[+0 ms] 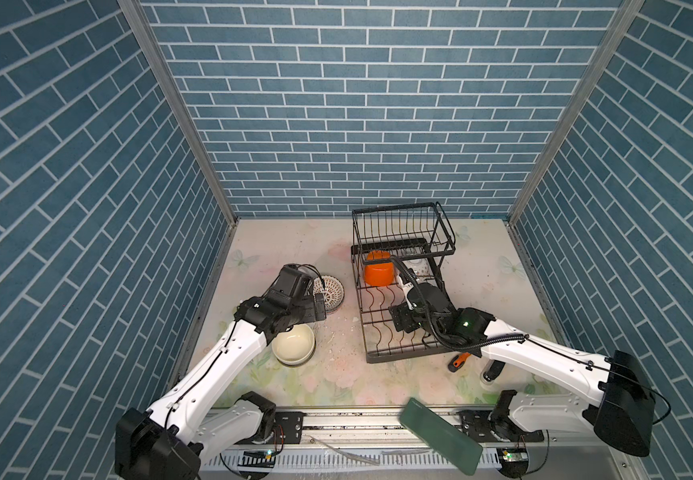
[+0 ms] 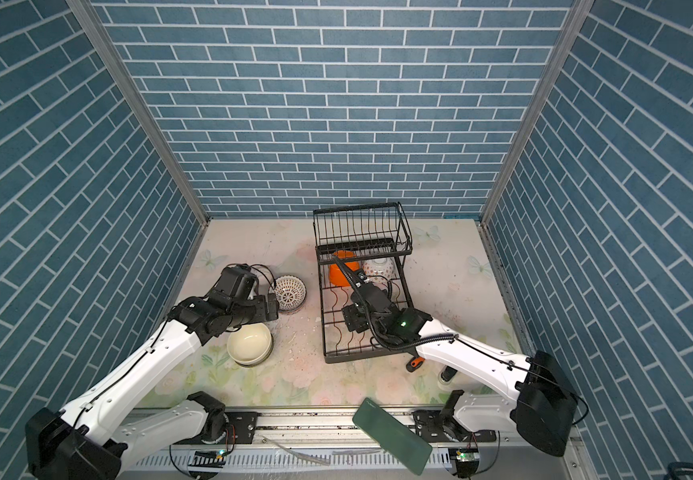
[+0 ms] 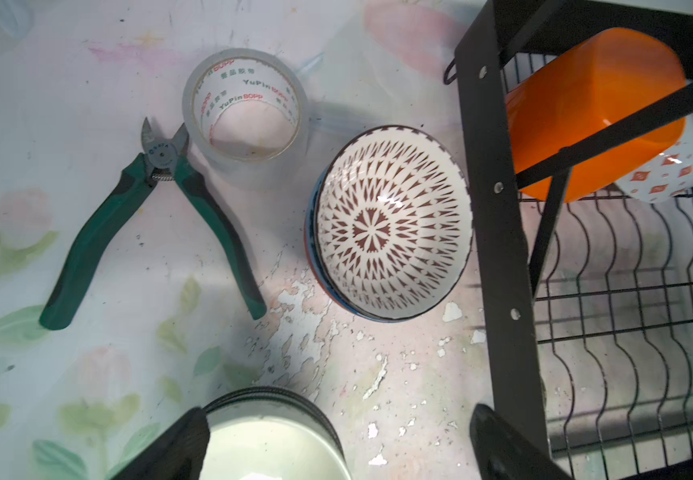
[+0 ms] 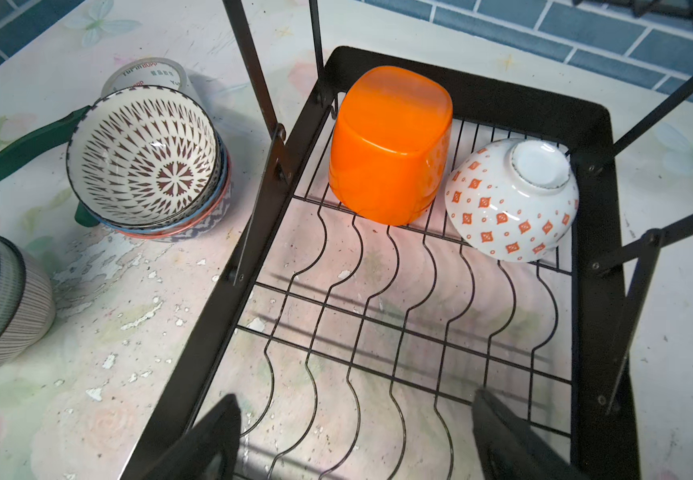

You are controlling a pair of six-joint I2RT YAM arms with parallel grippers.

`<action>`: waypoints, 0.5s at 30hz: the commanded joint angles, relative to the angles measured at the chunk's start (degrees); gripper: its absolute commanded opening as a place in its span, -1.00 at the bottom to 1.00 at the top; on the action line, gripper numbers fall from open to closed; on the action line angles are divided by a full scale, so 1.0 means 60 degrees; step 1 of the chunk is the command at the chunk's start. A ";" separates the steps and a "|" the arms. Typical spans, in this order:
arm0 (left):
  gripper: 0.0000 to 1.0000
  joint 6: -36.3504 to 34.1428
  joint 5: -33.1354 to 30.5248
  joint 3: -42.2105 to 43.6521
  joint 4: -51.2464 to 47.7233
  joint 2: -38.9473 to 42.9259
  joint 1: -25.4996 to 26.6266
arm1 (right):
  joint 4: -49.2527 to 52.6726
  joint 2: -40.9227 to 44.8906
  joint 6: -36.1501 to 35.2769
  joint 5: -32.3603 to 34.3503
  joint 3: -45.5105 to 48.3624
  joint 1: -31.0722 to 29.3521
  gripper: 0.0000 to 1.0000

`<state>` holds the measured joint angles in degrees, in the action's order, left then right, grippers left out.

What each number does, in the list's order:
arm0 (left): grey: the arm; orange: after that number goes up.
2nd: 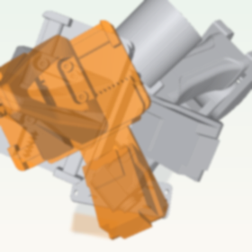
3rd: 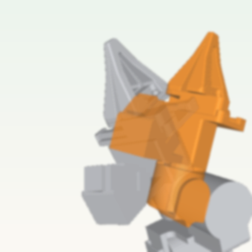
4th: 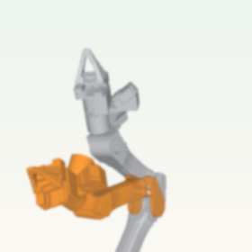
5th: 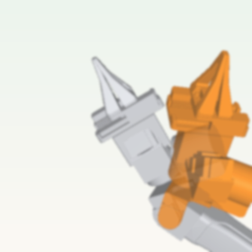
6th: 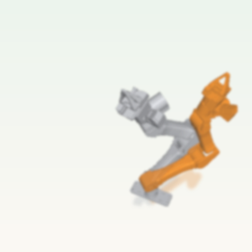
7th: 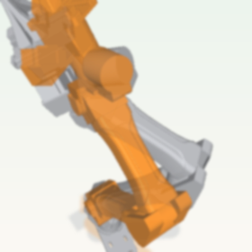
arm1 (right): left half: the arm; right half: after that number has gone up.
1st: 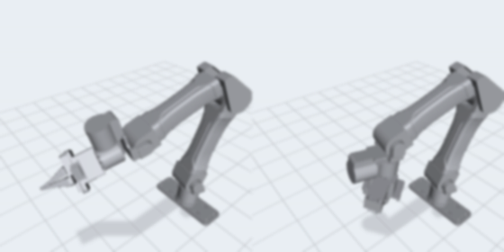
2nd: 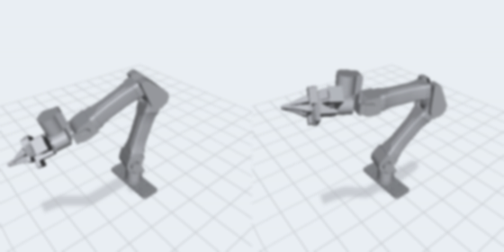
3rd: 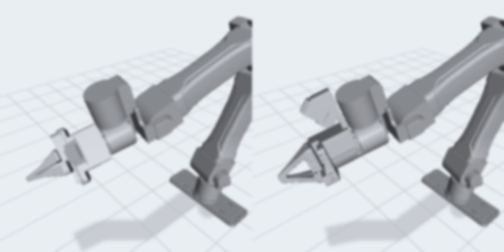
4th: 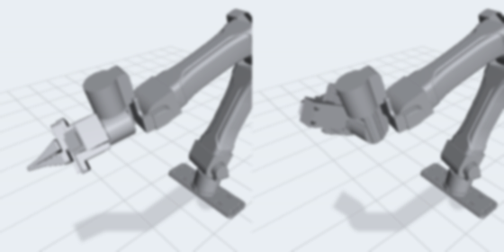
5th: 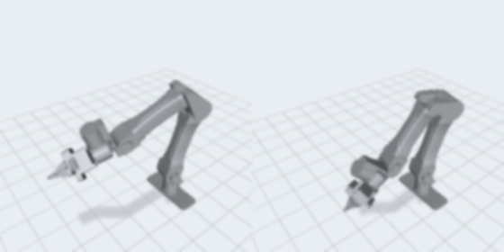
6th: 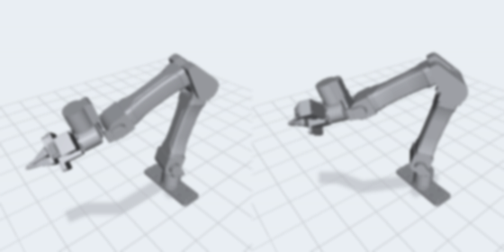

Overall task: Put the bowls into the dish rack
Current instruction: 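Withdraw the right gripper from the rack while the left gripper reaches to the white bowl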

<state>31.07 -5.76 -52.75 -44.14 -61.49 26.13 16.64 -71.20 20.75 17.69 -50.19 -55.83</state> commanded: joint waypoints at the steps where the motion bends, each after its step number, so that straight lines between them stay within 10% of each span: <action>1: 0.96 0.0074 -0.0882 -0.0323 -0.1513 0.0035 -0.0072 | 0.0374 0.0072 0.0467 -0.0188 -0.0335 -0.0047 0.71; 15: 0.72 0.0607 -0.1113 0.0732 -0.2455 0.0634 -0.0366 | 0.0051 -0.0021 0.0364 -0.0250 -0.0206 -0.0035 0.68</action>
<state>33.71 -11.27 -49.78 -56.29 -57.52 24.80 17.54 -71.22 21.19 16.62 -50.19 -55.83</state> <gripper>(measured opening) 0.865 0.841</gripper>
